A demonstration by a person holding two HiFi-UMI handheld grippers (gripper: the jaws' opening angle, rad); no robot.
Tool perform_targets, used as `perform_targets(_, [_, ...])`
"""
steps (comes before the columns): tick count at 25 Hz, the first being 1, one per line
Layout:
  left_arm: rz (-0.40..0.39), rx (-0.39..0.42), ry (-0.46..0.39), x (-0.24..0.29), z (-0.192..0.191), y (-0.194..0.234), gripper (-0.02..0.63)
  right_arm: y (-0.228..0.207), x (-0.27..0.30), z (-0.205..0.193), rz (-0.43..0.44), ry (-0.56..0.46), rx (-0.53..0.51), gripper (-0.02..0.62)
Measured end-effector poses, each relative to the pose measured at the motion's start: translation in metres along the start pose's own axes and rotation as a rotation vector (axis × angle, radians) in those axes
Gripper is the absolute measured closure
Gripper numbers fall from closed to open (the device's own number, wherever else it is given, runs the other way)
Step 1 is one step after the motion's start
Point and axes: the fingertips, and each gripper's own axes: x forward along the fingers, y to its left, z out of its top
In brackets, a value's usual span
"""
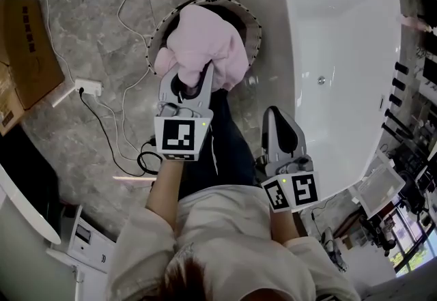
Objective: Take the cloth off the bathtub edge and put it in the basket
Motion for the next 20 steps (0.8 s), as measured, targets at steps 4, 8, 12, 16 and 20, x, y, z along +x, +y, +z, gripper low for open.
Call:
perform_targets(4, [0.018,-0.022,0.020,0.008,-0.017,0.007,0.443,0.002,0.008,-0.009,0.006,0.010,-0.014,0.595])
perform_targets(8, [0.049,-0.055,0.036,0.013,-0.030,0.013,0.443,0.004,0.015,-0.012,0.016,0.007,-0.029,0.596])
perform_targets(12, [0.060,-0.063,0.066,0.017,-0.046,0.016,0.443,0.006,0.023,-0.012,0.022,-0.002,-0.033,0.596])
perform_targets(16, [0.065,-0.089,0.102,0.023,-0.062,0.017,0.443,0.004,0.029,-0.014,0.017,-0.009,-0.029,0.595])
perform_targets(20, [0.063,-0.110,0.115,0.031,-0.071,0.017,0.443,0.002,0.030,-0.020,0.025,-0.001,-0.030,0.595])
